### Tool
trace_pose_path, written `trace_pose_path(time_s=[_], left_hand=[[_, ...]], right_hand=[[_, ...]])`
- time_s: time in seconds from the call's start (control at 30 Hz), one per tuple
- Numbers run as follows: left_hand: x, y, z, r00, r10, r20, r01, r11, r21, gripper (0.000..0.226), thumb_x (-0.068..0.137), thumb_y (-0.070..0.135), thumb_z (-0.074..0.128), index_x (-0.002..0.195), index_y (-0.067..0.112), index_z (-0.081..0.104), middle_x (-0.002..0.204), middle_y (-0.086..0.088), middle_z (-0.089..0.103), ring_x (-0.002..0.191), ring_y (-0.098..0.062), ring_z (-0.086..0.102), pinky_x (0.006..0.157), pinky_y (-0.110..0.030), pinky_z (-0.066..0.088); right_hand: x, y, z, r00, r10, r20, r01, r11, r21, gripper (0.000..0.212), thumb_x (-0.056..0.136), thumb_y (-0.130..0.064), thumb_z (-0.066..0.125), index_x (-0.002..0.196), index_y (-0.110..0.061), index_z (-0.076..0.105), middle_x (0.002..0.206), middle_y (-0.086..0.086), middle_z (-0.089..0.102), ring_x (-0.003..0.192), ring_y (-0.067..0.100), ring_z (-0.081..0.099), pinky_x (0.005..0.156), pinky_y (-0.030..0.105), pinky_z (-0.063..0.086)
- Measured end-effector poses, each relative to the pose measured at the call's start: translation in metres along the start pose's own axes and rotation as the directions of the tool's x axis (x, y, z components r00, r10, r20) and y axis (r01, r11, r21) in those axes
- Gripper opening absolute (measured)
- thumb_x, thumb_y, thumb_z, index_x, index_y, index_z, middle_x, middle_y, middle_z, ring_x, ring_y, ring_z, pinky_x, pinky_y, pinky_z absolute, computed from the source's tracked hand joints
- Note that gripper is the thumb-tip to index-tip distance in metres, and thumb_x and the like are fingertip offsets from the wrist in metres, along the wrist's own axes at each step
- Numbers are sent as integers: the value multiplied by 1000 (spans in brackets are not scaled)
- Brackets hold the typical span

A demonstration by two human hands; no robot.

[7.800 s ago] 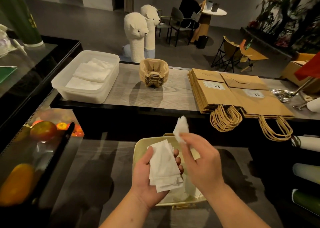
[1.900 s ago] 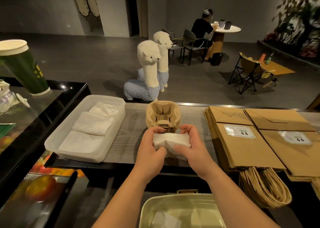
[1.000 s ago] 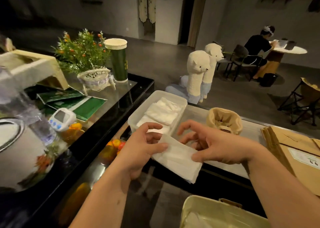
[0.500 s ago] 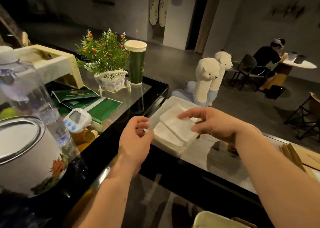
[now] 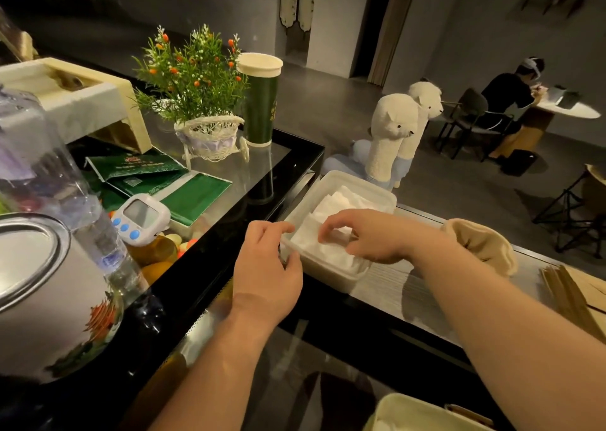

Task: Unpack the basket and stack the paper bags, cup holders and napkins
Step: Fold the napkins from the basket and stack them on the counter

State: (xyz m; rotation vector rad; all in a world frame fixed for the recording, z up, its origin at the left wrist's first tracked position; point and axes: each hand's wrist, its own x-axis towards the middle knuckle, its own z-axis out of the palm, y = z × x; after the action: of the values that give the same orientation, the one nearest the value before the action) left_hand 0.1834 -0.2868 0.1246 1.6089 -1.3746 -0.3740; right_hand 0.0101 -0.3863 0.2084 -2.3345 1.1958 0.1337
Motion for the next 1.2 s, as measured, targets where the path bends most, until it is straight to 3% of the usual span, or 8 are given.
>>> trace_pose_path(time_s=[0.2,0.3,0.43,0.53,0.77,0.93,1.07,1.2], left_hand=[[14,5,5,953,297,55,-302,922,245,33,77,18,58,106,22,72,110,4,63,105,-22,51,86,-39,48],[25,15,5,933,294,209,-343,902,264,35,86,12,58,115,26,71,119,8,63,120,-18,51,105,-40,33],[36,27,10,902,180,392,-347,843,412,33,100,20,44,121,32,67,124,14,60,123,-13,48,113,-41,19],[32,34,12,910,99,402,-298,830,471,36,102,21,40,125,32,66,127,11,60,126,-15,47,117,-47,17],[-44,60,6,898,405,171,-437,861,260,20,90,18,59,103,26,72,111,12,67,114,-15,52,100,-37,30],[-170,48,55,827,346,444,-328,937,-119,12,87,17,60,94,17,71,88,10,64,86,-13,57,79,-27,42],[-254,20,94,692,153,706,-214,977,-2,19,94,12,59,106,17,72,104,5,70,104,-18,62,92,-27,45],[-292,-6,112,659,57,750,-266,950,161,27,91,17,53,110,24,71,111,6,70,109,-19,57,92,-27,42]], right_hand=[[-16,-9,21,951,-120,-285,-34,875,-482,39,97,-21,60,130,-42,61,135,-10,53,114,18,54,85,35,51],[-22,-8,19,907,-100,-409,-62,929,-365,36,97,-12,56,125,-32,67,121,-7,62,111,17,52,88,33,48],[-23,-12,24,976,-16,-215,-26,982,-187,32,94,-12,58,119,-24,74,117,-3,69,108,18,60,94,31,48],[-30,-8,31,957,17,-289,-35,998,-57,32,92,-10,60,119,-22,74,118,-2,69,108,17,60,99,34,49],[-154,16,88,680,166,-714,131,931,341,19,90,-5,68,92,-23,73,91,-17,67,89,0,61,81,9,44],[-248,74,206,699,532,-479,-187,781,596,27,91,-9,69,83,-35,69,78,-11,69,71,5,63,68,21,50],[-284,125,295,664,743,-81,-588,586,557,11,91,-26,70,94,-36,68,100,-8,71,90,14,66,85,35,55],[-287,150,333,590,788,178,-798,534,279,51,94,-40,62,139,-18,52,141,7,55,124,29,55,98,35,46]])
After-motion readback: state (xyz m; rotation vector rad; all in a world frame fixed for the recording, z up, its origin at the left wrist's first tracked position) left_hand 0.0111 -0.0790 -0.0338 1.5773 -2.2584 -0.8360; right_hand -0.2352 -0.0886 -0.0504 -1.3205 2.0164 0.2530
